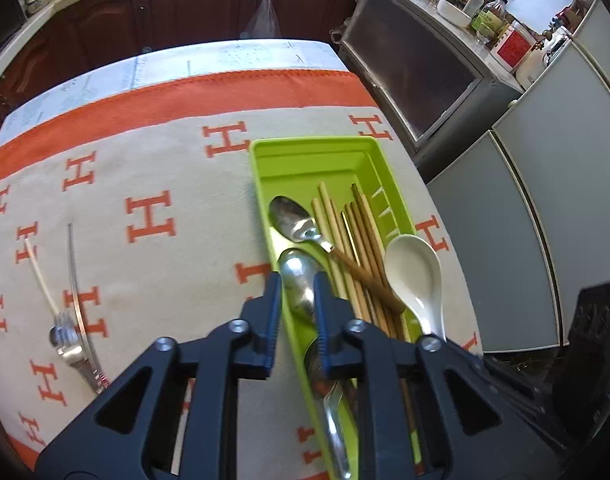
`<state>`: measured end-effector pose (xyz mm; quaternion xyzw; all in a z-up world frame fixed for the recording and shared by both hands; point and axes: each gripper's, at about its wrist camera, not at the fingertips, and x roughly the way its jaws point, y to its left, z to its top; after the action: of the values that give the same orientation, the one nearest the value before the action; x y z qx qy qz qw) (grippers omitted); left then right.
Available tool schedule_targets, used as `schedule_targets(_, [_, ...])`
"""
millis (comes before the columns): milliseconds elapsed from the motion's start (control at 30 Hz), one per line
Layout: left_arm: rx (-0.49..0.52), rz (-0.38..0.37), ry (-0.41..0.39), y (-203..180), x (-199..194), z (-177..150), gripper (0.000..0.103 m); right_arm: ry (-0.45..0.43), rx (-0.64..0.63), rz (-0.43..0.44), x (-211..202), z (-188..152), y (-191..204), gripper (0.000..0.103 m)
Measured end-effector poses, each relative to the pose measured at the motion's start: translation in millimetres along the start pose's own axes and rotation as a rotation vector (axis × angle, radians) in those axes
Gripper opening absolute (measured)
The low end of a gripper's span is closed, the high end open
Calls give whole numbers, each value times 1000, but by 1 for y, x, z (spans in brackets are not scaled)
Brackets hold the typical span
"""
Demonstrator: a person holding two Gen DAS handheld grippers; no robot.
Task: Organize utensils
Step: 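Lower both spoons into the green tray and open both tools, then move both open tools back over the fork and chopsticks on the blanket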
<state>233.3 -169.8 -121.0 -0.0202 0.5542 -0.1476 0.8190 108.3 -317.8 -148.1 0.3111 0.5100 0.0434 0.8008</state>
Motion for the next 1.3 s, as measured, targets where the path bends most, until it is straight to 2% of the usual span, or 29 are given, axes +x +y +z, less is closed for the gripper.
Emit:
schedule_targets(33, [-1, 3, -5, 2, -5, -4, 25, 9, -8, -12, 3, -1, 2, 8])
schedule_targets(100, [-5, 14, -15, 10, -17, -14, 29, 30, -26, -42, 7, -6, 5, 11])
schedule_targets(267, [-29, 61, -29, 37, -38, -45, 29, 45, -64, -79, 6, -13, 13, 12])
schedule_targets(667, [-112, 148, -47, 103, -71, -105, 29, -1, -114, -138, -14, -38, 33, 13])
schedule_targets(967, [-168, 160, -69, 135, -88, -131, 29, -37, -178, -163, -23, -51, 62, 13])
schedule_targets(1300, [-204, 158, -85, 157, -98, -144, 29, -52, -277, -136, -21, -62, 106, 13])
